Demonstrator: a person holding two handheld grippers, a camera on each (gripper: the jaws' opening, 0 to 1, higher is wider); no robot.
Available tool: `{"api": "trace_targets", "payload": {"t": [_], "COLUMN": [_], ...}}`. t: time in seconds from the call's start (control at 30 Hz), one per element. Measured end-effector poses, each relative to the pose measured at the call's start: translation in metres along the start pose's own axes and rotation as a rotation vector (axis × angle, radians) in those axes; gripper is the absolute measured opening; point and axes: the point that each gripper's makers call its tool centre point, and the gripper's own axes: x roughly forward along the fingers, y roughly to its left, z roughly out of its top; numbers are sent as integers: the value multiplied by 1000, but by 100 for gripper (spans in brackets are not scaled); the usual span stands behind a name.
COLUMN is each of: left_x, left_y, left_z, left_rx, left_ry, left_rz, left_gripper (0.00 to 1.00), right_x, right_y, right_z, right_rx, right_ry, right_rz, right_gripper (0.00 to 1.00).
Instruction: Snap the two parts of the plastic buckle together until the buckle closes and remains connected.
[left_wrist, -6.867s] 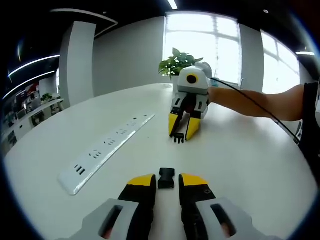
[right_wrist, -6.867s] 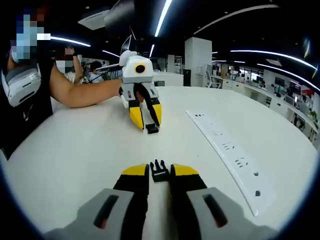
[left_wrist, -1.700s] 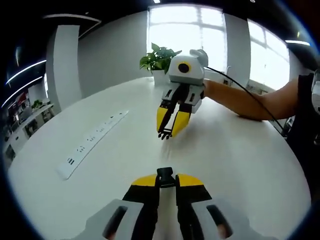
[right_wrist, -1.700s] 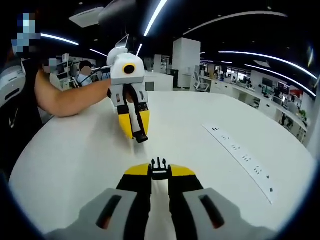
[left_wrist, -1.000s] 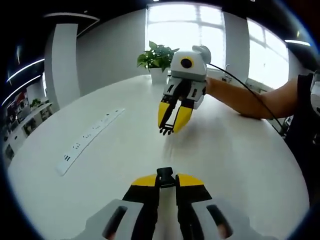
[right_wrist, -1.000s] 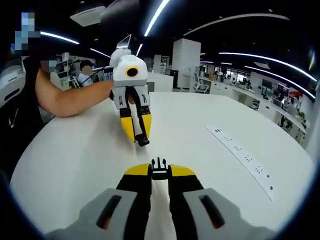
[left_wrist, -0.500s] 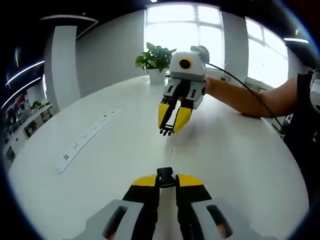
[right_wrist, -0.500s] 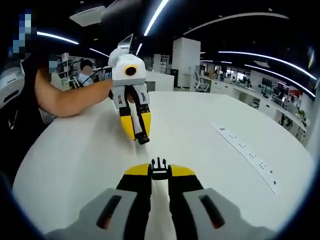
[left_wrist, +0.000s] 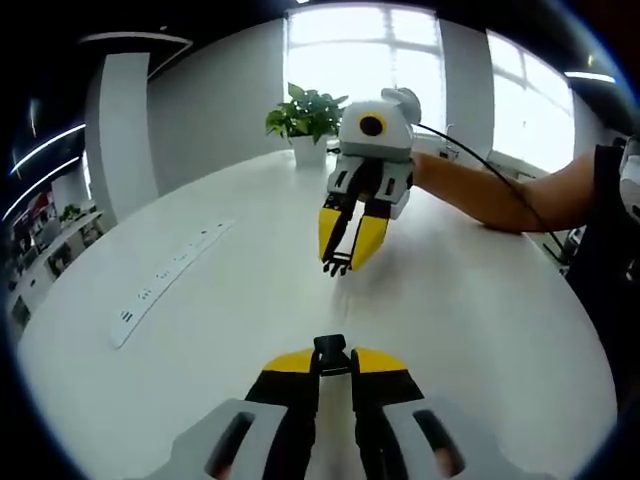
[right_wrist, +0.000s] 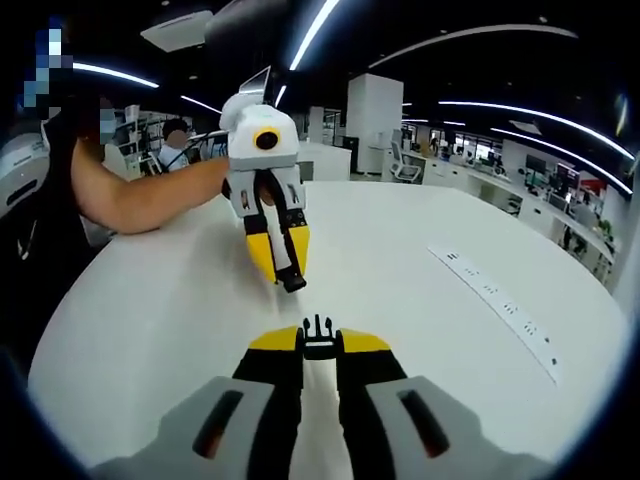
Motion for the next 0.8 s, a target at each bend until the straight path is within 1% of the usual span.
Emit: {"api": "trace_targets", "payload": {"t": [0.6, 0.8], "left_x": [-3, -3], "left_y": [-13, -18], "left_z": [0, 0], "left_rx": [3, 10], "left_ry": [-5, -2], "left_rz": [-6, -16], "left_gripper": [11, 11], "right_x": [-1, -3], "right_y": [18, 19], "right_z": [0, -1], "right_rx": [-3, -2], "right_ry": [3, 4], "right_rz": [-3, -7], "right_gripper": [11, 11]}}
